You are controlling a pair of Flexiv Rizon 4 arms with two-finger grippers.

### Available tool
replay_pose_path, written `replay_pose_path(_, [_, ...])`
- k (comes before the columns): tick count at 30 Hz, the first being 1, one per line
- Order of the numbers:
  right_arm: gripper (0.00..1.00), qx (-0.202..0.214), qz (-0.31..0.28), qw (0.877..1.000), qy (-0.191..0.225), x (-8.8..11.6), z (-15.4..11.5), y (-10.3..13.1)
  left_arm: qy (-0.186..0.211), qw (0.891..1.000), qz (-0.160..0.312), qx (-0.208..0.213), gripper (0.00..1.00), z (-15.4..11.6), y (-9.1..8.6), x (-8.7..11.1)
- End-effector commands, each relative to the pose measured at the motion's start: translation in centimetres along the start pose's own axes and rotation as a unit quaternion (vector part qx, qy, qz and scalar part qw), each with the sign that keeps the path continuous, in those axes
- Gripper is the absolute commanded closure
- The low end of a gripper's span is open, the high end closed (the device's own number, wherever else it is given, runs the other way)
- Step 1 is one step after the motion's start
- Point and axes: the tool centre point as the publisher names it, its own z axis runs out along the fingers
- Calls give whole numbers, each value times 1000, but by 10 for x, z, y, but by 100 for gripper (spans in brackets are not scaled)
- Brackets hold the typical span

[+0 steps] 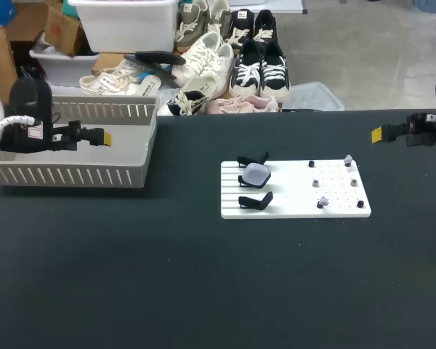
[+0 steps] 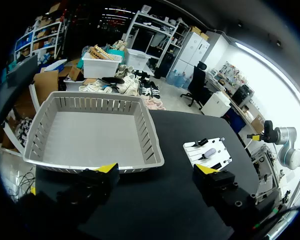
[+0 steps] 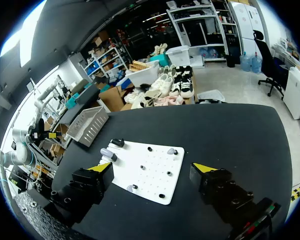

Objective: Pick up each earbud case from the left stands, insert the matching earbuds, close the lid, and place the case in the box.

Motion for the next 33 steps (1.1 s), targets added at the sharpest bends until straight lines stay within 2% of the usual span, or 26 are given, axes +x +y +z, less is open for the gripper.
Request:
replay_pose_path(1, [0, 0, 0, 1000, 0, 0, 0, 0, 0, 1000, 0, 0, 0, 0, 0, 0])
replay_pose_path(15, [0, 0, 0, 1000, 0, 0, 0, 0, 0, 1000, 0, 0, 0, 0, 0, 0])
replay_pose_path(16, [0, 0, 0, 1000, 0, 0, 0, 0, 8, 1000, 10, 17, 0, -1, -2, 1])
replay_pose_path(22, [0, 0, 0, 1000, 0, 0, 0, 0, 11, 999, 24, 33, 0, -1, -7, -1])
replay_pose_path(26, [0, 0, 0, 1000, 0, 0, 0, 0, 2, 996, 73, 55, 0, -1, -12, -7])
replay_pose_path(33, [0, 0, 0, 1000, 0, 0, 0, 0, -41, 979, 178, 95, 0, 7, -17, -23])
